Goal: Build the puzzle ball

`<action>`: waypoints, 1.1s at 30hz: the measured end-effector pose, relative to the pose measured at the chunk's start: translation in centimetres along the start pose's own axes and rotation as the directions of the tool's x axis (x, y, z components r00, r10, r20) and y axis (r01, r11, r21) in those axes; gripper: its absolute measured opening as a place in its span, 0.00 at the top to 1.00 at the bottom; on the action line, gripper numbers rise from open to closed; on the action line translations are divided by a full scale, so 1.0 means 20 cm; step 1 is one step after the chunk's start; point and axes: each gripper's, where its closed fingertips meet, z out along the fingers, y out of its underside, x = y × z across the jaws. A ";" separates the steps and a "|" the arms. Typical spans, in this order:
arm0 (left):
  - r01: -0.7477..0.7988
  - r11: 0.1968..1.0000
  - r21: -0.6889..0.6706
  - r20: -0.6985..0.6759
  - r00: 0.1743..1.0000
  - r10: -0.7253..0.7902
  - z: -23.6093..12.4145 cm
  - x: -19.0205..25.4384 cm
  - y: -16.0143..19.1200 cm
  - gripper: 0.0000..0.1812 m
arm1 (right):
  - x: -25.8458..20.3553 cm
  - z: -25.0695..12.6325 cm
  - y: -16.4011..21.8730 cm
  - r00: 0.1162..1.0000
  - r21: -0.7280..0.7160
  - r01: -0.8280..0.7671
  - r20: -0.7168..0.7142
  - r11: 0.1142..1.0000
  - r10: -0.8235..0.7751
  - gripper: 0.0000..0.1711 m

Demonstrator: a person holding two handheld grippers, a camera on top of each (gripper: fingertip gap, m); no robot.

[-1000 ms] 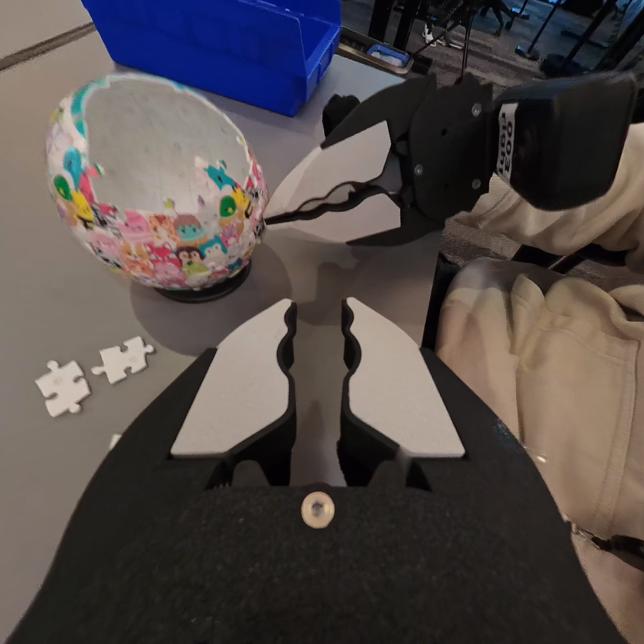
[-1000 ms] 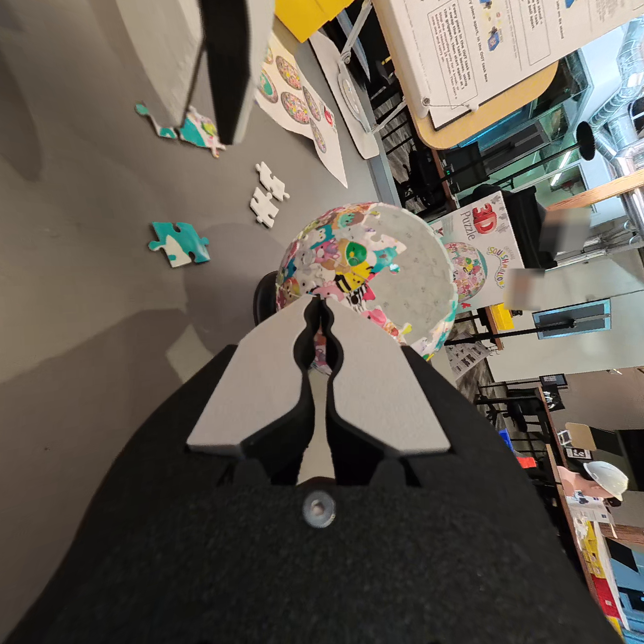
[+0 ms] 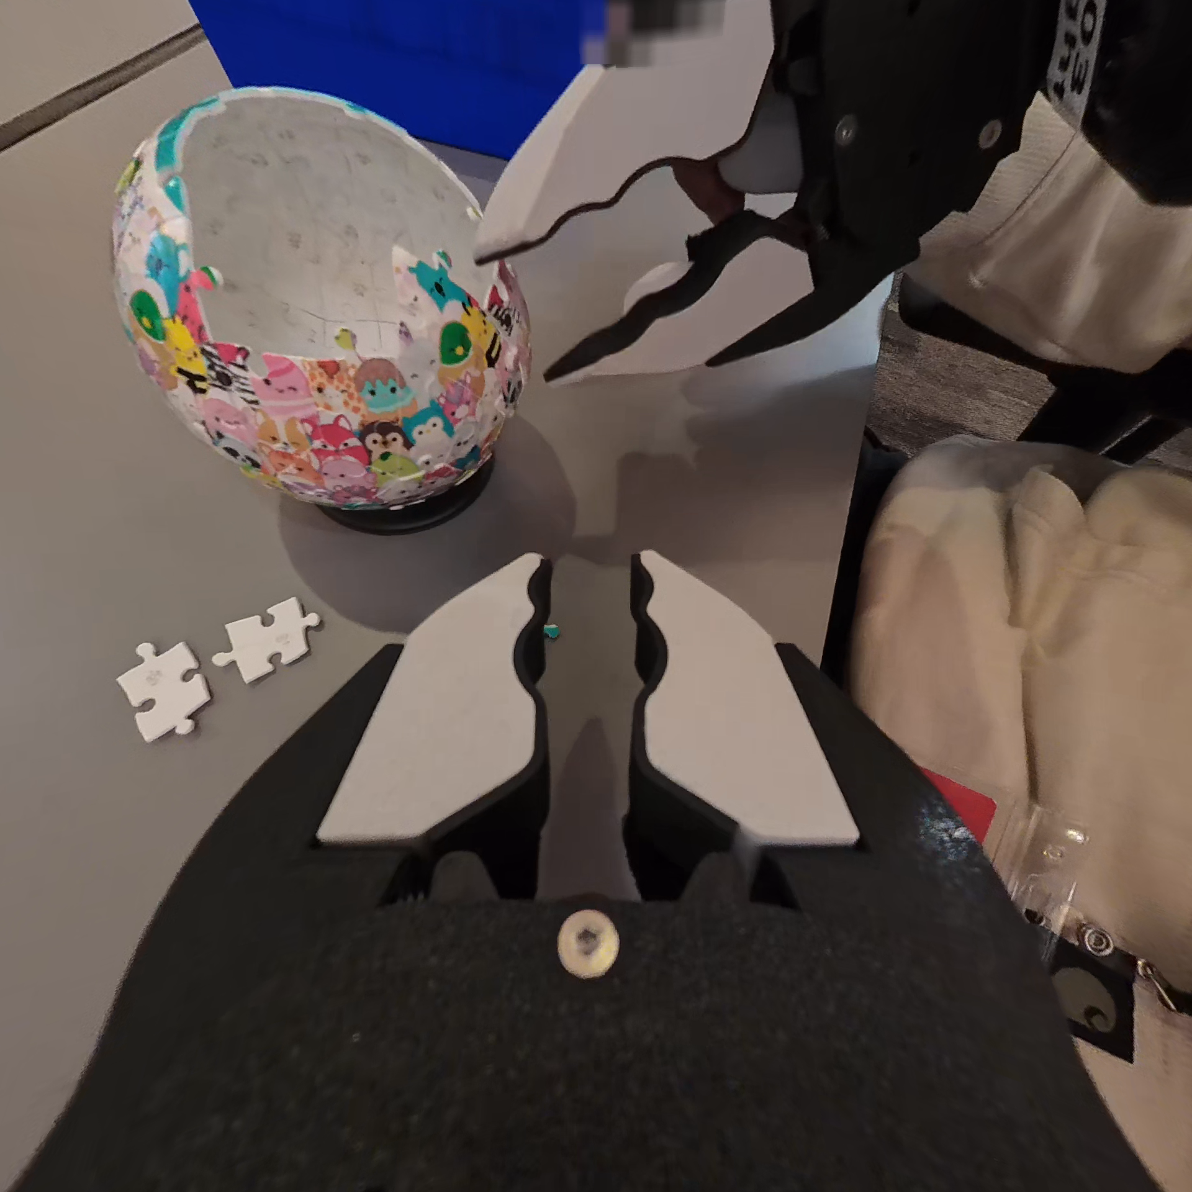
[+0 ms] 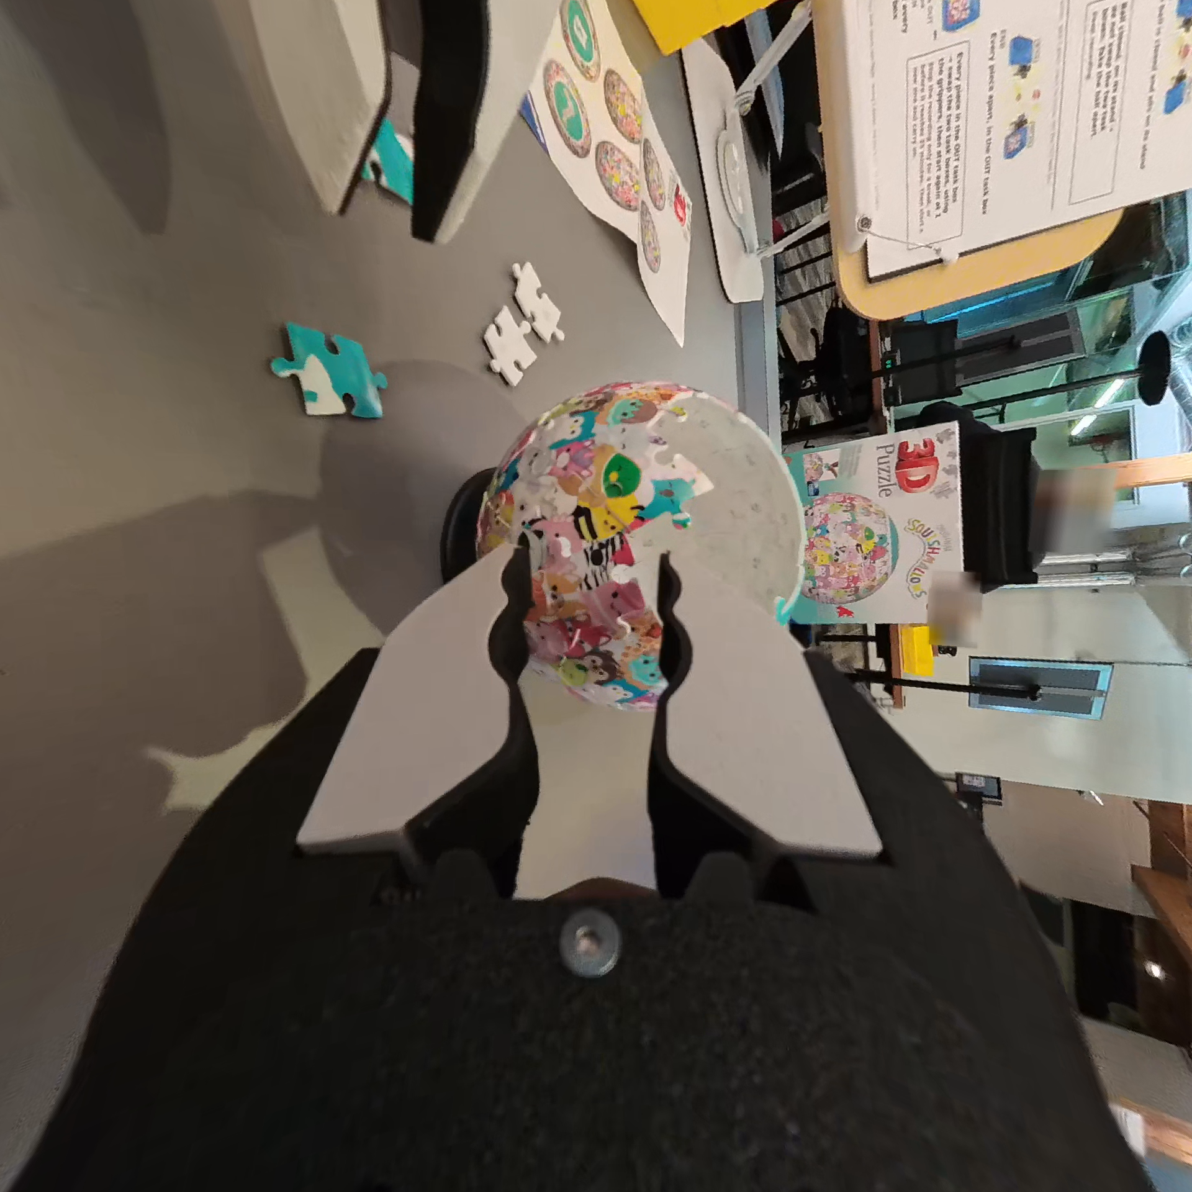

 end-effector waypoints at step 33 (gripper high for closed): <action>0.039 0.999 0.011 -0.012 0.999 -0.039 -0.01 -0.02 0.01 0.87 | 0.01 0.05 0.01 0.996 0.006 -0.059 0.063 0.998 0.059 0.85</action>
